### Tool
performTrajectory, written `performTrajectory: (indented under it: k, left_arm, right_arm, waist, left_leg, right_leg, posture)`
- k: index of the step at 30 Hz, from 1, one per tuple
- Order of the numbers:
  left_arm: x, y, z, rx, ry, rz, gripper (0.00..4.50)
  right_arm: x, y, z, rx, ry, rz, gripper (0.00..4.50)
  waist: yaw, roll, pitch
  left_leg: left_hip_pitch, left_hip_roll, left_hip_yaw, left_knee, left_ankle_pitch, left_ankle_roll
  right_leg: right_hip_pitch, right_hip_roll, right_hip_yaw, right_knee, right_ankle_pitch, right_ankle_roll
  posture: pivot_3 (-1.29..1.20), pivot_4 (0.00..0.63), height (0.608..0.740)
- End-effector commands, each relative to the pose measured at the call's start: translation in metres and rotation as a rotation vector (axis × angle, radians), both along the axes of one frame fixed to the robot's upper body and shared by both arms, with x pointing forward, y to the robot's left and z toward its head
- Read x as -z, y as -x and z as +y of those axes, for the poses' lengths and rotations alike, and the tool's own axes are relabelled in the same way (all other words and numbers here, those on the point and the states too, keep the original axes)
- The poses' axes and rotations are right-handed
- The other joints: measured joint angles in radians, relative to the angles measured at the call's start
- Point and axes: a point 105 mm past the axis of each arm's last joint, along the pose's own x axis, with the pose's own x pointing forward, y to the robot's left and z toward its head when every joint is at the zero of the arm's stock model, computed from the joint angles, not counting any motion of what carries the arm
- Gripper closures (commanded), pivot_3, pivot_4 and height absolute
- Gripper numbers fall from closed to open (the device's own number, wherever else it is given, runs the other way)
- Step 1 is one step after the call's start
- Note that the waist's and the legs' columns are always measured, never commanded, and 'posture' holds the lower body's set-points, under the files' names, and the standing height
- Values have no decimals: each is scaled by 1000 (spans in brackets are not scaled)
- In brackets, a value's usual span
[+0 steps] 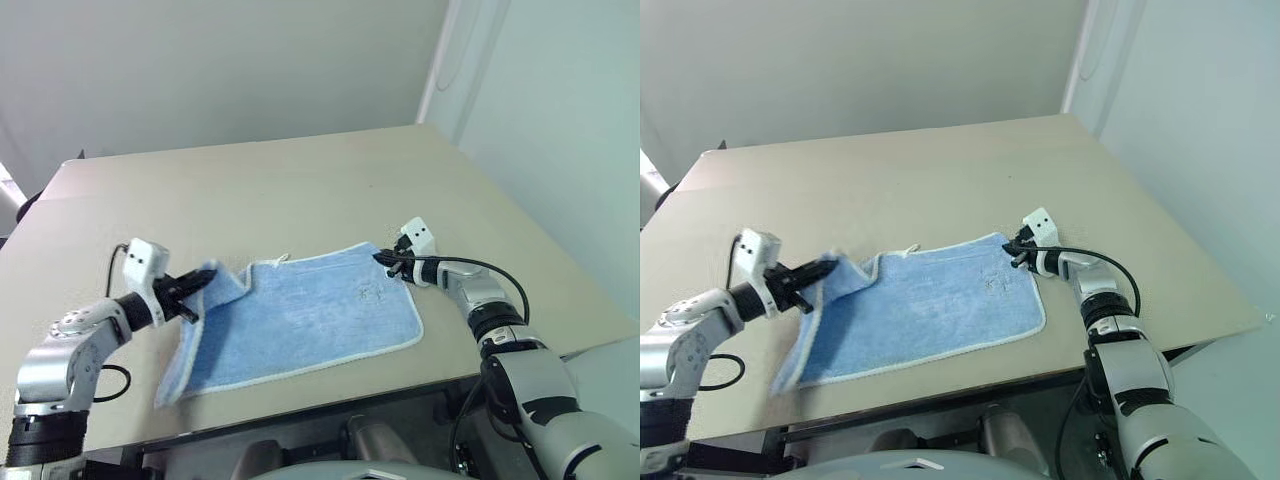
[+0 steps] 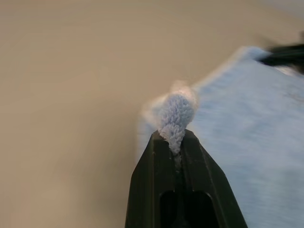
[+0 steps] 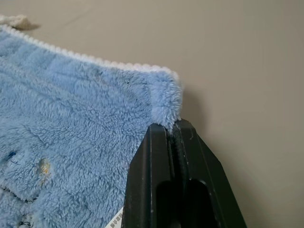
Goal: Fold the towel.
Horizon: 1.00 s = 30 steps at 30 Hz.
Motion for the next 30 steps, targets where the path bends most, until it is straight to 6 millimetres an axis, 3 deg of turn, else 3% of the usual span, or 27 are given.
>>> performTrajectory:
  k: [1,9,14,15,19,21,23,26,30]
  left_arm:
    - [-25,-21,23,-104,9,-125,4480]
    - [-55,-76,36,-192,39,-270,4480]
    - [-89,-107,30,-237,86,-409,4480]
    - [-104,-112,28,-255,83,-474,4480]
    - [-137,-120,22,-277,69,-626,4480]
    - [-143,-119,16,-241,12,-679,4480]
    - [-137,-113,7,-170,-60,-715,4480]
    - [-99,-88,-8,46,-148,-705,4480]
    - [-54,-52,-6,176,-235,-616,4480]
  right_arm:
    - [-43,-18,-12,78,-70,-162,4500]
    - [-101,-45,-21,224,-201,-325,4500]
    - [-142,-59,-13,253,-229,-441,4500]
    - [-156,-62,-14,277,-219,-489,4500]
    - [-189,-67,-19,335,-193,-611,4500]
    - [-196,-66,-22,345,-195,-652,4500]
    - [-191,-63,-24,339,-189,-669,4500]
    - [-162,-48,-24,265,-194,-672,4500]
    - [-131,-24,-26,160,-218,-657,4500]
  waist:
    - [1,0,0]
    - [-1,-1,0]
    - [-1,-1,0]
    - [-1,-1,0]
    - [0,-1,0]
    - [0,-1,0]
    - [1,-1,0]
    - [-1,0,-2]
    - [-1,1,-2]
  left_leg:
    - [0,0,0,0,0,0]
    - [-1,-1,0,-1,0,0]
    - [-2,-1,0,-2,0,0]
    - [-2,-1,0,-2,0,0]
    - [-5,-1,1,-3,0,0]
    - [-8,-1,1,-4,0,1]
    - [-11,-1,1,-4,-1,1]
    - [-18,-1,1,-4,-1,1]
    - [-20,-1,1,-5,-1,1]
  right_leg:
    - [0,0,0,0,1,1]
    - [-1,-1,1,-1,2,2]
    - [-2,-1,1,0,2,2]
    - [-2,-1,1,-1,4,1]
    - [-5,-2,1,-1,5,0]
    - [-8,-3,1,-1,5,0]
    - [-10,-4,1,0,5,0]
    - [-15,-5,1,1,6,1]
    - [-19,-6,1,2,6,1]
  posture:
    - [0,0,740]
    - [0,0,740]
    - [0,0,740]
    - [0,0,740]
    - [0,0,740]
    - [0,0,740]
    - [0,0,740]
    - [0,0,740]
    - [0,0,740]
